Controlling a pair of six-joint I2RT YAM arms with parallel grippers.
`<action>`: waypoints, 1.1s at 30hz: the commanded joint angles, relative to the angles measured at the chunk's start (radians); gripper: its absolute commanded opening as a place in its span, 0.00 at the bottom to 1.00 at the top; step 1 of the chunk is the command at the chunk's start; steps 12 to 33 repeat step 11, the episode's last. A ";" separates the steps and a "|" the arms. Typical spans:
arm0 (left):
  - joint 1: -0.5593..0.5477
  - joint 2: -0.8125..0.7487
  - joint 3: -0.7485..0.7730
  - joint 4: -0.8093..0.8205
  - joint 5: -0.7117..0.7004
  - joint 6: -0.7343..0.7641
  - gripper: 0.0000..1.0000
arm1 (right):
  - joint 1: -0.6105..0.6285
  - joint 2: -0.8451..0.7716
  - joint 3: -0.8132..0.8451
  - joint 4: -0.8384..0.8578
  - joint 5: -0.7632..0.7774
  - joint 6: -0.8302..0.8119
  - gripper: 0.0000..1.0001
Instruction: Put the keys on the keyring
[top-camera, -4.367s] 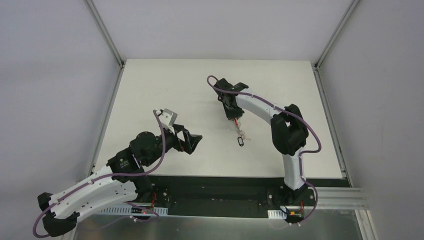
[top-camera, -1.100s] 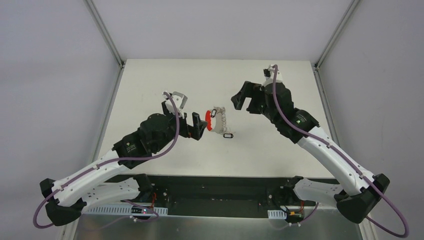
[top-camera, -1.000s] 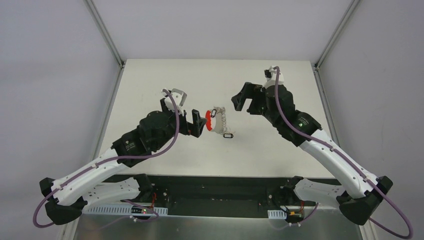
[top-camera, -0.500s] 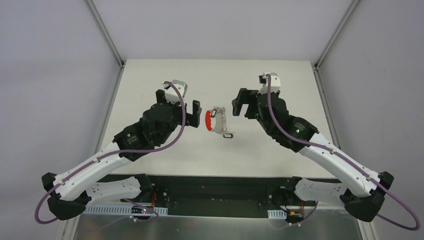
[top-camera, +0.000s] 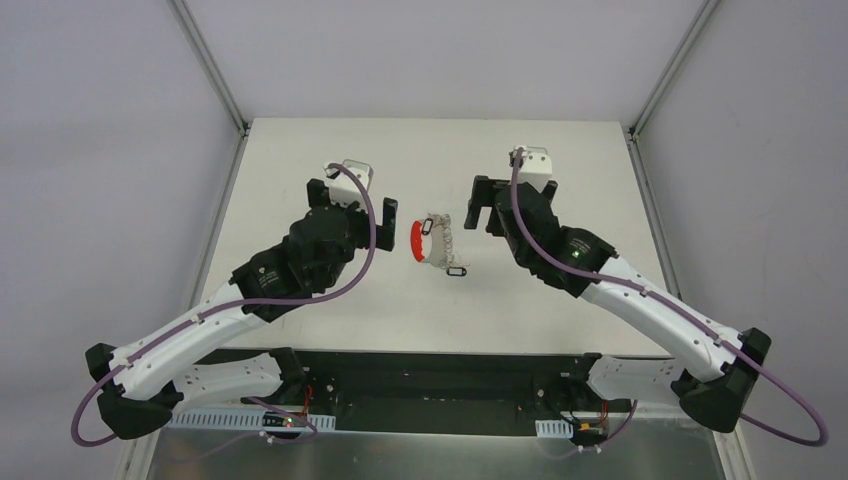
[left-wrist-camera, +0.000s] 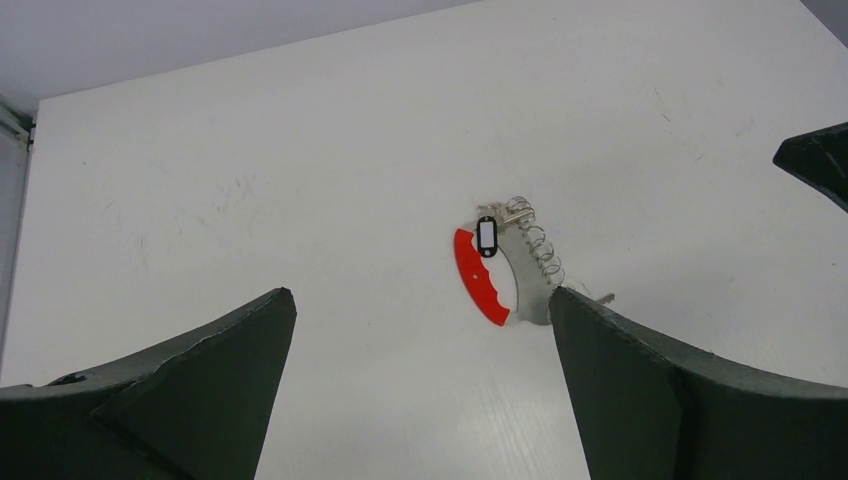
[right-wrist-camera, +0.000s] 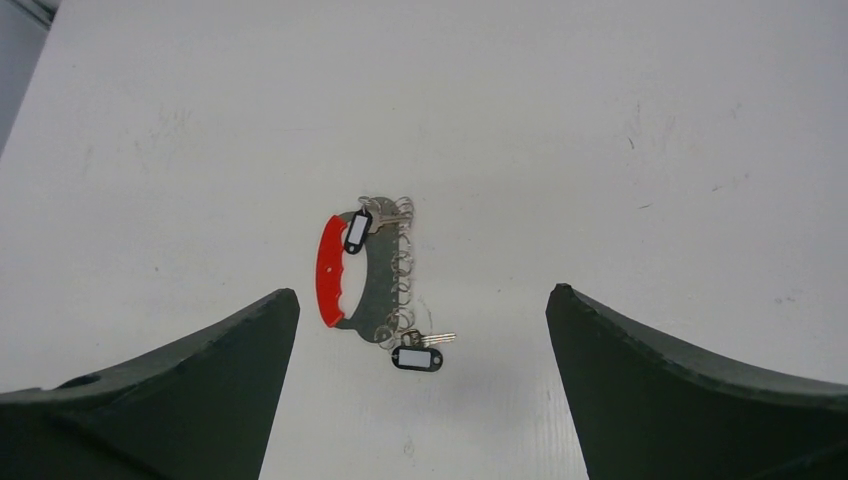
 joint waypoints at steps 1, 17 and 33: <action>-0.005 -0.021 -0.028 0.064 -0.038 0.032 1.00 | 0.006 0.036 0.046 -0.002 0.106 0.003 0.99; -0.005 -0.041 -0.051 0.088 -0.037 0.043 1.00 | 0.035 0.042 0.032 0.043 0.191 -0.027 0.99; -0.005 -0.041 -0.051 0.088 -0.037 0.043 1.00 | 0.035 0.042 0.032 0.043 0.191 -0.027 0.99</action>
